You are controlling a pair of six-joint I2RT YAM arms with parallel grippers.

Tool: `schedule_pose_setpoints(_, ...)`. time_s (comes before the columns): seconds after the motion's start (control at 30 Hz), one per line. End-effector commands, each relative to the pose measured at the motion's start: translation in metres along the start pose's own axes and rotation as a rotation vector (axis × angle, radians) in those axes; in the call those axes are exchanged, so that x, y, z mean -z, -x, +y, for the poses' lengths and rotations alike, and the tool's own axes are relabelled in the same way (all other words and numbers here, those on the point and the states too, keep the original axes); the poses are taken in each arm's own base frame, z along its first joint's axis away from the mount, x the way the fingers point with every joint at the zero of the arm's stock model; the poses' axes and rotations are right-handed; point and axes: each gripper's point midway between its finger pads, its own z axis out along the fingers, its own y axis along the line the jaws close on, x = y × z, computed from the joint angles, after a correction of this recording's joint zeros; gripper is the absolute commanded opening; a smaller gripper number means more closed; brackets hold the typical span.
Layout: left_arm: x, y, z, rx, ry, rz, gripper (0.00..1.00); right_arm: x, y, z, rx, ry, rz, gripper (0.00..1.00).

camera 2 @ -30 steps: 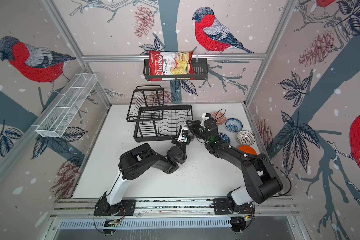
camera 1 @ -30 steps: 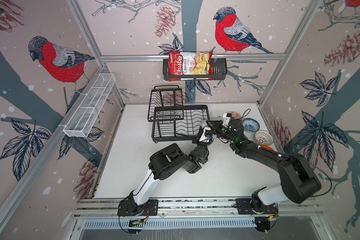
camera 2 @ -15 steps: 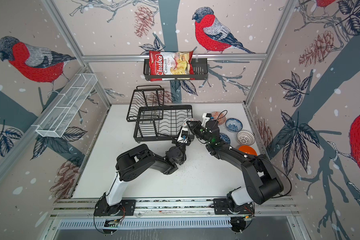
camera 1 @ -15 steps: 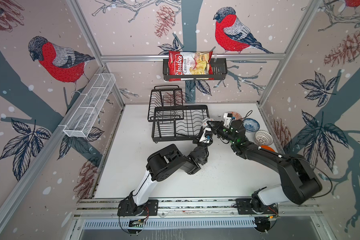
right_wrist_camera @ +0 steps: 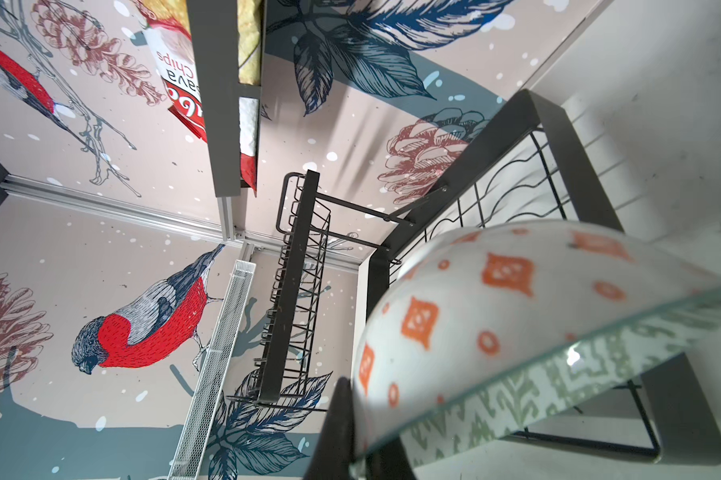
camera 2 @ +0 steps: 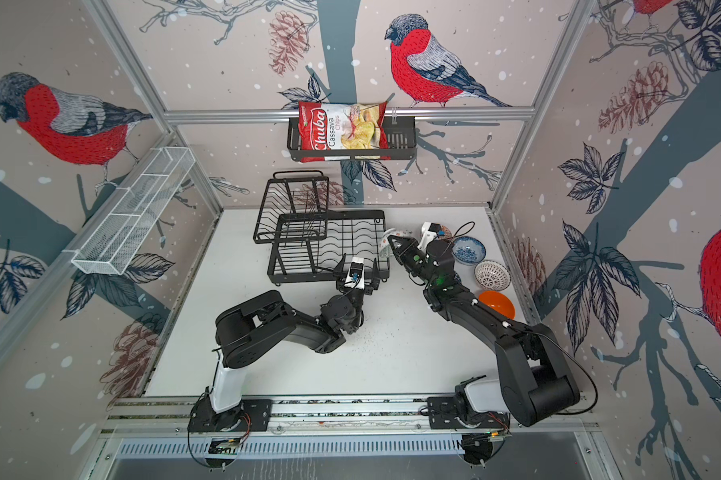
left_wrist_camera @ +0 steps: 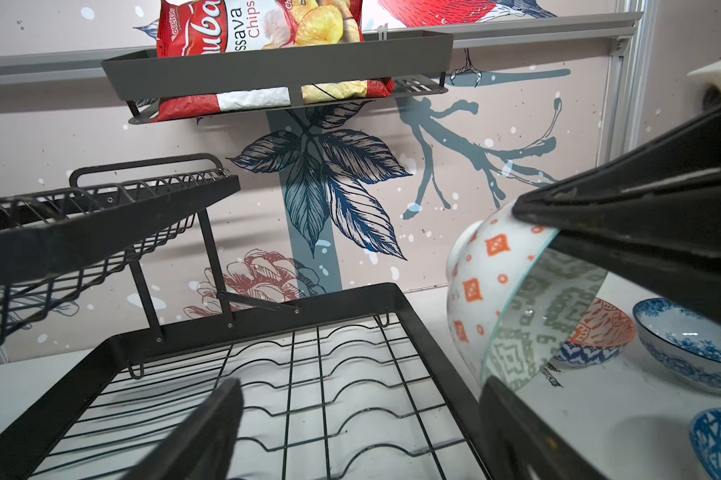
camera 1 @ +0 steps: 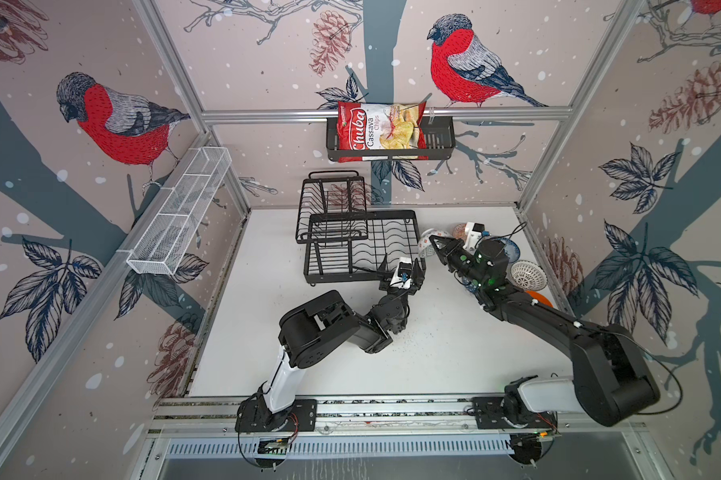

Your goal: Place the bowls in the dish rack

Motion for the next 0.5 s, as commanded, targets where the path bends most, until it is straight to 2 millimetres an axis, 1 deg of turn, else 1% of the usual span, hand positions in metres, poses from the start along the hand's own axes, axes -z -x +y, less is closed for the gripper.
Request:
schedule_pose_setpoints(0.0, 0.004, 0.002, -0.005, 0.037, -0.047, 0.027, 0.97, 0.005, 0.010, 0.015, 0.061, 0.045, -0.039, 0.00)
schedule_pose_setpoints(0.13, 0.019, 0.008, -0.012, 0.053, -0.154, 0.094, 0.97, 0.005, 0.013, 0.020, 0.072, 0.069, -0.047, 0.00)
schedule_pose_setpoints(0.23, 0.033, 0.008, -0.007, 0.080, -0.209, 0.167, 0.97, 0.003, 0.012, 0.025, 0.083, 0.097, -0.050, 0.00)
schedule_pose_setpoints(0.37, 0.056, 0.012, 0.013, 0.122, -0.236, 0.258, 0.98, -0.003, 0.007, 0.032, 0.144, 0.116, -0.065, 0.00)
schedule_pose_setpoints(0.47, 0.070, 0.019, 0.035, 0.132, -0.224, 0.291, 0.98, -0.010, 0.001, 0.040, 0.187, 0.132, -0.082, 0.00)
